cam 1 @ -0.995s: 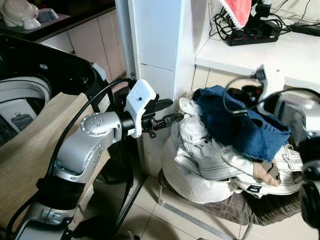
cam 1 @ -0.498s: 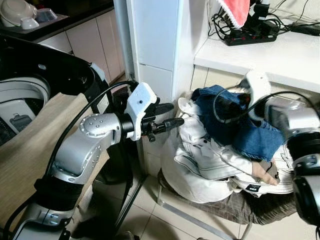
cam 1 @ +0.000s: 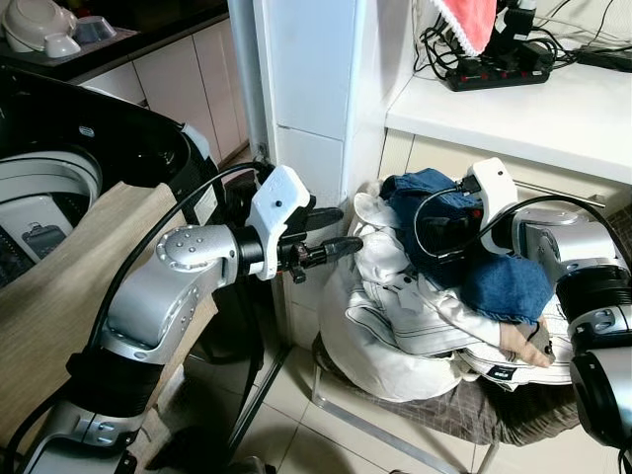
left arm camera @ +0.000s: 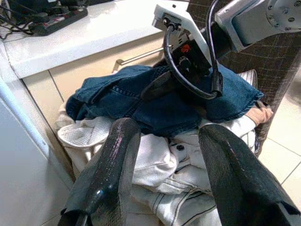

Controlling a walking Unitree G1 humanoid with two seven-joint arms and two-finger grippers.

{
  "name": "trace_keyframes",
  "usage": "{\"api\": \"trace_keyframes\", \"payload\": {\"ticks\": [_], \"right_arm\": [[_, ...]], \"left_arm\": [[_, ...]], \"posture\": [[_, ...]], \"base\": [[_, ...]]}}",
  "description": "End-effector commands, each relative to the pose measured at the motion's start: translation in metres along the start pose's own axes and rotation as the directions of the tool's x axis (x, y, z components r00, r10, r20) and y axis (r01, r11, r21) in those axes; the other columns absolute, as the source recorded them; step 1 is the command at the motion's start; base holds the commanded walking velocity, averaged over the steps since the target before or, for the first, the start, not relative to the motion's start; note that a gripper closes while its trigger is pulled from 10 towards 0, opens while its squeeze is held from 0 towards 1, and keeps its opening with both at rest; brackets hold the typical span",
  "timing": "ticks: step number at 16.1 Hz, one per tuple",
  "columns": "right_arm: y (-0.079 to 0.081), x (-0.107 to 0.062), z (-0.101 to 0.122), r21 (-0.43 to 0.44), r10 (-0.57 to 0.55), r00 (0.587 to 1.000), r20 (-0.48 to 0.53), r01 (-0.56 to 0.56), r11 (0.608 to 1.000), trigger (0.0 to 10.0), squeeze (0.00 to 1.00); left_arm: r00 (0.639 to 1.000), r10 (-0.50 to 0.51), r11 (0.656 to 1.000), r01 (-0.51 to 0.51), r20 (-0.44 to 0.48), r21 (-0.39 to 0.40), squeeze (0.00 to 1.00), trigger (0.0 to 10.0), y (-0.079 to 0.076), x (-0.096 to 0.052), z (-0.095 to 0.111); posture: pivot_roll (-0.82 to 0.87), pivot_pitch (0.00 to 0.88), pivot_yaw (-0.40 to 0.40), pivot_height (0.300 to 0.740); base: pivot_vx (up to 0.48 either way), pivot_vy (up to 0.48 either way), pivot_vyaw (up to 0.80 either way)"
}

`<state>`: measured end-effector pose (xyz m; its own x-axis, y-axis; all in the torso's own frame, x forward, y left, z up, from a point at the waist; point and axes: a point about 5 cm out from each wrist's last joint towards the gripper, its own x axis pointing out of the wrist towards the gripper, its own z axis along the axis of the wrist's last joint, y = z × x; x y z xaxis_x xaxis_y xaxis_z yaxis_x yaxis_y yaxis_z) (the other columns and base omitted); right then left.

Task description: Clothes washing

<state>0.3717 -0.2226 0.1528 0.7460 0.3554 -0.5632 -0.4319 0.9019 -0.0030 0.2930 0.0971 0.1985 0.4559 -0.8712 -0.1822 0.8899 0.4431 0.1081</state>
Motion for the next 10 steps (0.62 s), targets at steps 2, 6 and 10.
{"api": "trace_keyframes", "payload": {"ticks": [2,6,10], "right_arm": [[-0.0053,-0.0026,-0.0015,-0.003,-0.022,0.999,-0.027,0.022,1.0,0.0,0.0],[-0.0057,-0.0032,-0.0017,0.003,-0.015,1.0,-0.022,0.015,1.0,0.0,0.0],[-0.0066,-0.0059,0.0044,0.03,-0.002,1.0,0.026,0.001,1.0,0.0,0.0]], "left_arm": [[1.0,-0.022,0.999,0.022,-0.003,0.024,0.0,10.0,-0.0038,-0.0003,0.0027],[1.0,-0.027,0.999,0.027,-0.003,0.024,0.0,10.0,-0.0047,0.0004,0.0023],[0.999,-0.033,0.999,0.033,-0.003,0.019,0.0,10.0,-0.0059,0.0014,0.0018]], "posture": [[-0.09,0.0,0.03,0.74],[-0.09,0.0,0.03,0.74],[-0.1,0.0,0.029,0.74]], "base": [[0.0,0.0,0.0],[0.0,0.0,0.0],[0.0,0.0,0.0]]}}
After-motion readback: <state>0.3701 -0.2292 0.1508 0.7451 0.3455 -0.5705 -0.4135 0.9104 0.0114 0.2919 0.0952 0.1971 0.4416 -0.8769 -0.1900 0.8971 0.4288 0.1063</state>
